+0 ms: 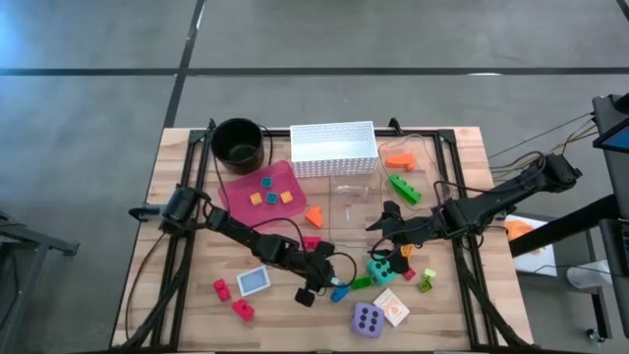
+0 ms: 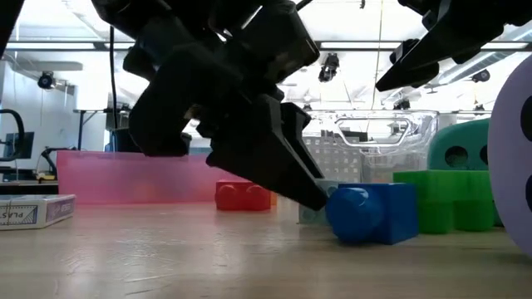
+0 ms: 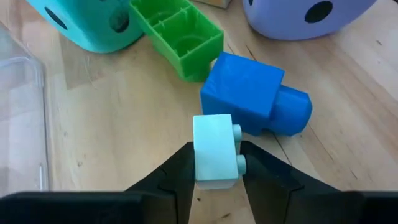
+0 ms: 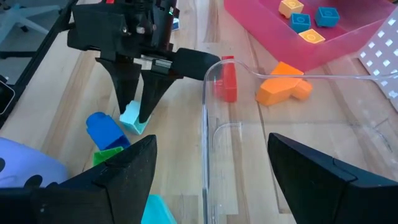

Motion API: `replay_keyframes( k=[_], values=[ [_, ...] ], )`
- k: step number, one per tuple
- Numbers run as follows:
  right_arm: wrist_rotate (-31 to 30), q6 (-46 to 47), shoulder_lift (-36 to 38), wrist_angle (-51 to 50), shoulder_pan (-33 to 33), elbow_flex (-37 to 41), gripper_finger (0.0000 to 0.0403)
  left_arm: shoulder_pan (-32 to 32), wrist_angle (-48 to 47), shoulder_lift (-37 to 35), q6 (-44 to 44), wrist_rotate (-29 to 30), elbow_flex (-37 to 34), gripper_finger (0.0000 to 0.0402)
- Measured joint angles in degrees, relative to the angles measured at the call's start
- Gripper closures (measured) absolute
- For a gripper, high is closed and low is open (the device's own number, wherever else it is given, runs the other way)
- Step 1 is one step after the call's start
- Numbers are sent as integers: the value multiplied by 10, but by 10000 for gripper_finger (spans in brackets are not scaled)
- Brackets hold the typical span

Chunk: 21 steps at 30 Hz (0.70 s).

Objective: Pick & Place Toys
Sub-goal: Put the light blue game piece into the red bin

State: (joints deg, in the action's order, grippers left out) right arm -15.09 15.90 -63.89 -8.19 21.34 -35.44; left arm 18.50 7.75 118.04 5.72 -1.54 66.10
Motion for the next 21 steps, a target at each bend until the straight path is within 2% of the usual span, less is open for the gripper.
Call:
replay_keyframes(
  k=[9,13,21],
  values=[
    [0,0,0,-1,0,0,97,-1,-26,-54,0,9,0,276],
    [0,0,0,-1,0,0,97,-1,-79,-84,-2,19,0,276],
    [0,0,0,-1,0,0,97,-2,-260,-191,-75,154,0,276]
  ],
)
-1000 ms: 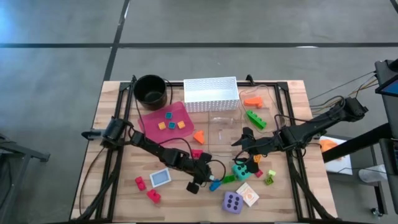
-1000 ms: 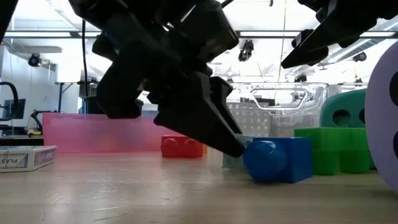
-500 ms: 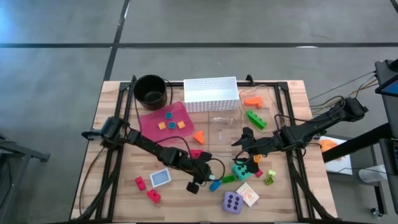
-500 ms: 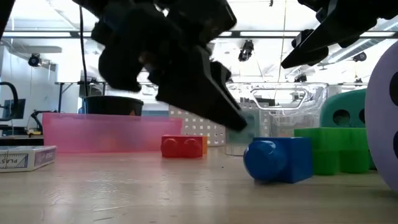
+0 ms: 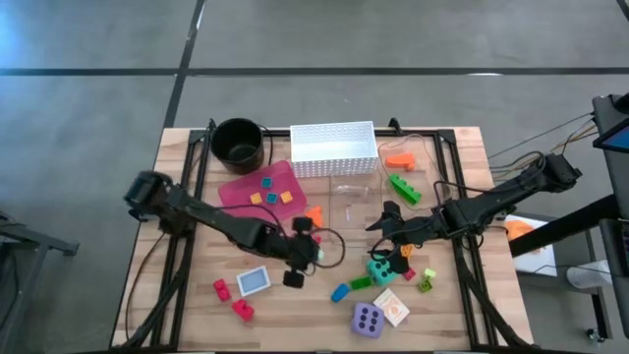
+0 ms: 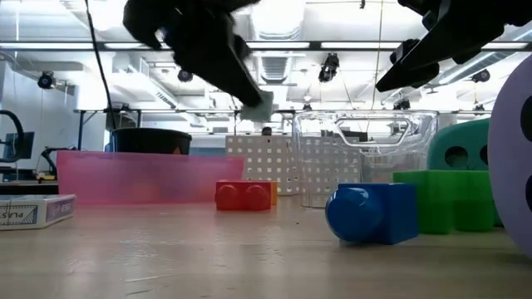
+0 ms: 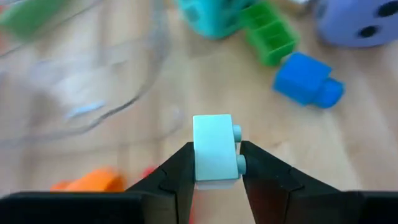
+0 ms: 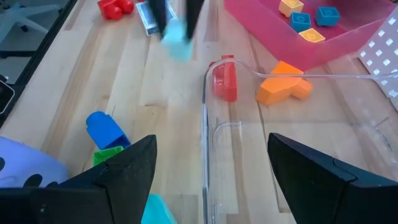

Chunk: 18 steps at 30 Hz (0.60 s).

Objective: Pick & Place Toys
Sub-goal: Put the light blue game piece into the red bin

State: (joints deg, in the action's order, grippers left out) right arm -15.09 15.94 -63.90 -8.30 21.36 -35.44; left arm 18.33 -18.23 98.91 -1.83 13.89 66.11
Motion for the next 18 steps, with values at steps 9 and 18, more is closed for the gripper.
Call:
replay_keyframes(
  k=[9,18],
  values=[
    [0,0,0,0,0,0,97,-15,-161,-143,-79,150,-25,276],
    [0,0,0,1,0,0,97,-105,-139,-262,-216,188,-198,276]
  ],
)
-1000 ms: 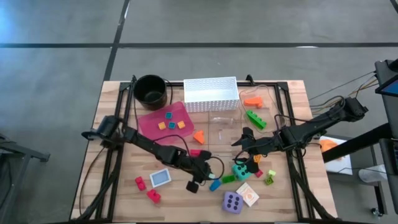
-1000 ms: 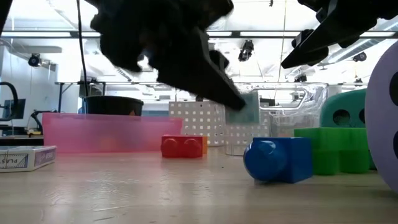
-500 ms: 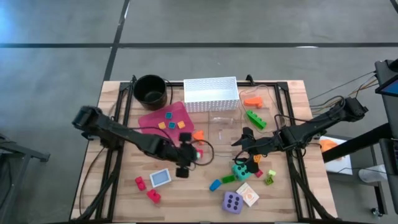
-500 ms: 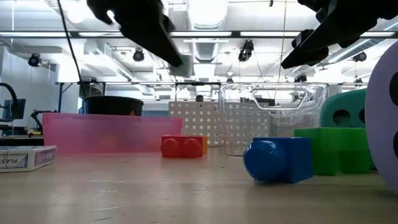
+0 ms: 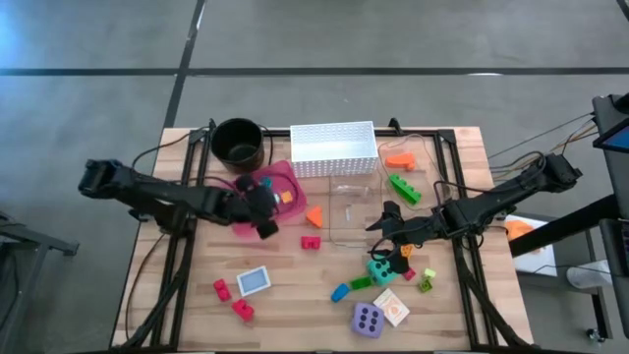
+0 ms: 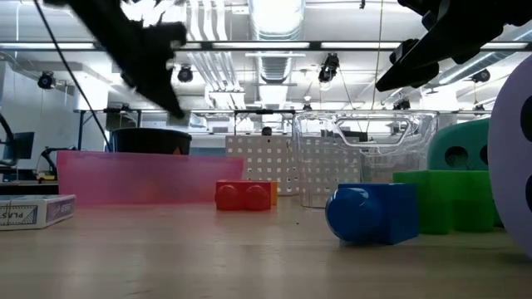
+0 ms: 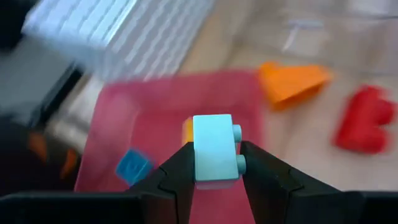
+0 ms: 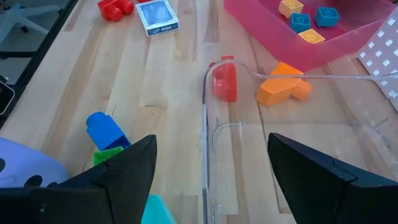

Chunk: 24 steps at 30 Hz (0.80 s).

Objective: Pick & Place Toys
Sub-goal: Put the light blue game piece into the red bin, then put the large green game piece into the top transparent bin

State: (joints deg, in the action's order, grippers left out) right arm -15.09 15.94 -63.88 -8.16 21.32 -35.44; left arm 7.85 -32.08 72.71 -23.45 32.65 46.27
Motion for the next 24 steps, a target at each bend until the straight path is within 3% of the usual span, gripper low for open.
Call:
replay_keyframes(
  k=[4,11,16,24],
  values=[
    [0,0,0,0,0,0,97,-54,74,-26,-49,-15,-90,276],
    [0,0,0,0,0,0,97,-114,263,-32,-35,-56,-200,276],
    [0,0,0,0,0,0,97,-128,291,-32,-23,-65,-226,263],
    [-13,-1,0,2,0,0,97,-128,323,-32,4,-65,-227,188]
  ],
)
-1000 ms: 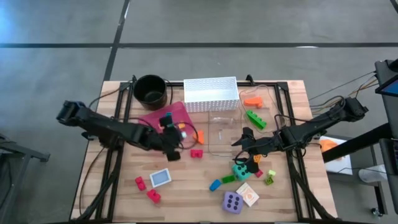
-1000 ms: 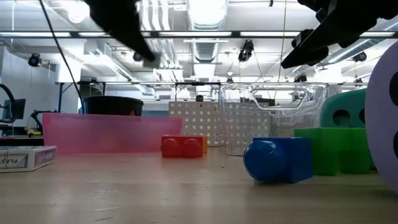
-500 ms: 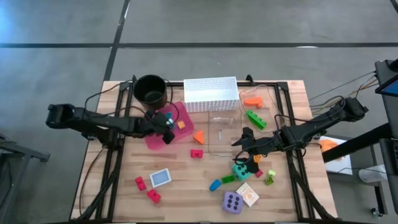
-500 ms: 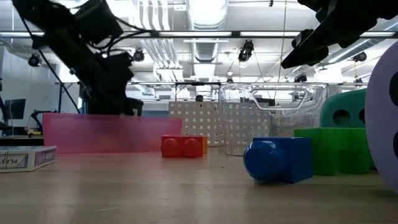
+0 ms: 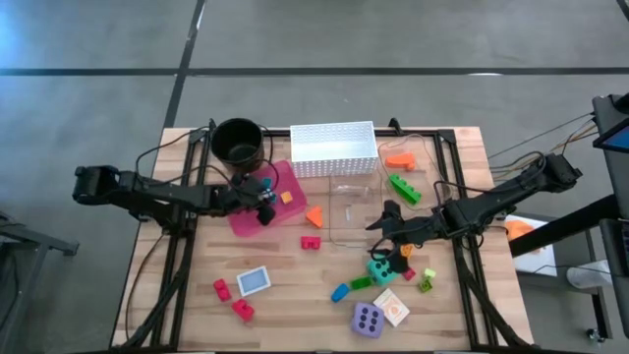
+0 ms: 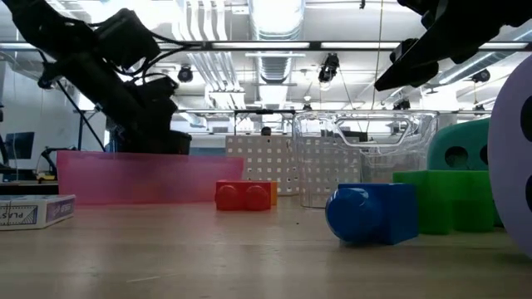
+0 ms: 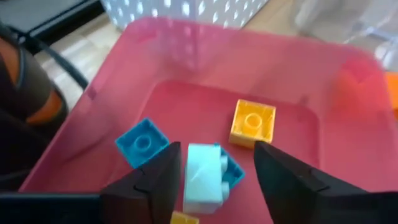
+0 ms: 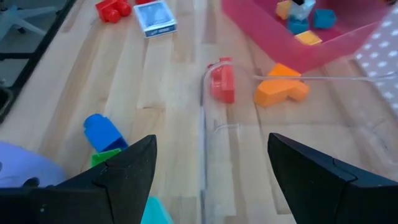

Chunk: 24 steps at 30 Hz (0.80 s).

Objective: Pick & Place Toys
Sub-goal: Put the large green game piece into the top transparent bin

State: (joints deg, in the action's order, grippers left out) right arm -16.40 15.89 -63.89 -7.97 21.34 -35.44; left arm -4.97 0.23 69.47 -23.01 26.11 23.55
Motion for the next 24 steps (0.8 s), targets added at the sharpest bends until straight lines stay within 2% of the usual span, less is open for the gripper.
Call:
replay_keyframes(
  k=[3,6,10,15,20,24],
  values=[
    [-30,0,0,6,0,0,97,0,31,0,6,0,0,168],
    [-27,-11,0,31,0,0,97,0,60,0,5,0,0,158],
    [29,-22,-6,85,2,0,97,0,79,0,6,0,0,156],
    [89,-28,-49,155,19,-7,97,0,74,0,6,0,0,156],
    [90,-28,-116,135,48,-62,97,0,73,0,5,0,0,156],
    [90,-26,-178,57,67,-131,97,0,73,0,5,0,0,156]
  ],
)
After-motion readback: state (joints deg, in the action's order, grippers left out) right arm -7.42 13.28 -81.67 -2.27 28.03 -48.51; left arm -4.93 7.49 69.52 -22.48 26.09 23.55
